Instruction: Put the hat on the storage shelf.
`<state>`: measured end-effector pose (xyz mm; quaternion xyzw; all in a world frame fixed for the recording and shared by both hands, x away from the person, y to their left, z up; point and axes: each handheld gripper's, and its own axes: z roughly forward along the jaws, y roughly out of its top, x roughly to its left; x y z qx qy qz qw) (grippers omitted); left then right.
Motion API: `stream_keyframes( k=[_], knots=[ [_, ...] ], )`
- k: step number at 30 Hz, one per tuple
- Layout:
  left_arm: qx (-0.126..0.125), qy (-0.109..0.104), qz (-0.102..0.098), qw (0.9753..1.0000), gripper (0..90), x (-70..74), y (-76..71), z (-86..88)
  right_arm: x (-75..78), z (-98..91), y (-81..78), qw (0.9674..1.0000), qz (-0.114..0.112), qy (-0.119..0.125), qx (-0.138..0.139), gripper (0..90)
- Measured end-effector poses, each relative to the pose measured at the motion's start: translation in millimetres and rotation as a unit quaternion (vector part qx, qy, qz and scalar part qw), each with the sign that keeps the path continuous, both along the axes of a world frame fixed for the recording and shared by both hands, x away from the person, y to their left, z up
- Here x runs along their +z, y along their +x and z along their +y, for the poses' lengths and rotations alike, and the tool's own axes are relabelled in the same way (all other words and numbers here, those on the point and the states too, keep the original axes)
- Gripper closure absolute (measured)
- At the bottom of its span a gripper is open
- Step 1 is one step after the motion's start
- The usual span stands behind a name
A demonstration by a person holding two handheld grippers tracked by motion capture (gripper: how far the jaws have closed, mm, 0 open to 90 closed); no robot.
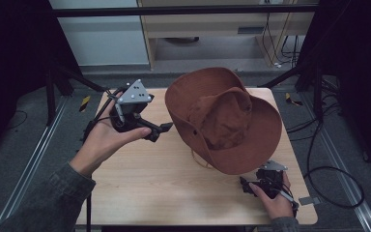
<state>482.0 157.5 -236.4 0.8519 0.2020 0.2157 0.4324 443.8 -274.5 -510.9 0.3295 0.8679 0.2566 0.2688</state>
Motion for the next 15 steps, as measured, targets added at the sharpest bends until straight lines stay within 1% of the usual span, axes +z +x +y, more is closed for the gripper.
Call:
stream_keyframes(
  k=[1, 2, 3, 4, 5, 11, 12, 13, 14, 15],
  knots=[
    [0.003, -0.001, 0.001, 1.0000, 2.7, -1.6, 0.4, 2.0, -0.8, 1.6, -1.7, 0.9999, 0.006, 0.008, -0.006, 0.5],
    [0.004, 0.000, 0.001, 1.0000, 2.7, -2.7, 0.9, 4.2, -0.3, 0.2, -0.2, 1.0000, 0.000, 0.000, -0.001, 0.5],
    [0.004, 0.000, 0.001, 1.0000, 2.7, -2.7, 0.9, 4.2, -0.3, 0.2, -0.2, 1.0000, 0.000, 0.000, -0.001, 0.5],
    [0.007, -0.001, 0.000, 1.0000, 2.7, -4.5, 1.2, 6.6, -0.6, 1.6, -2.1, 0.9999, 0.008, 0.008, -0.008, 0.5],
    [0.011, 0.000, 0.002, 0.9999, 2.7, -6.2, 1.4, 8.7, 0.2, 0.1, -0.4, 1.0000, 0.002, 0.001, -0.002, 0.5],
    [0.019, -0.002, 0.003, 0.9998, 2.7, -13.9, 2.7, 16.9, 0.3, 0.1, -0.6, 1.0000, 0.003, 0.001, -0.002, 0.5],
    [0.021, 0.001, 0.004, 0.9998, 2.7, -14.5, 2.9, 18.1, 0.3, 0.1, -0.7, 1.0000, 0.003, 0.001, -0.002, 0.5],
    [0.022, 0.001, 0.003, 0.9997, 2.7, -16.2, 3.7, 19.4, -0.5, 1.7, -2.3, 0.9999, 0.008, 0.010, -0.009, 0.5],
    [0.025, 0.001, 0.004, 0.9997, 2.7, -17.3, 4.1, 20.3, 0.3, 0.0, -0.6, 1.0000, 0.002, 0.000, -0.001, 0.5],
    [0.028, 0.002, 0.005, 0.9996, 2.7, -18.4, 4.7, 21.9, 0.2, 0.1, -0.7, 1.0000, 0.002, 0.001, -0.003, 0.5]
  ],
)
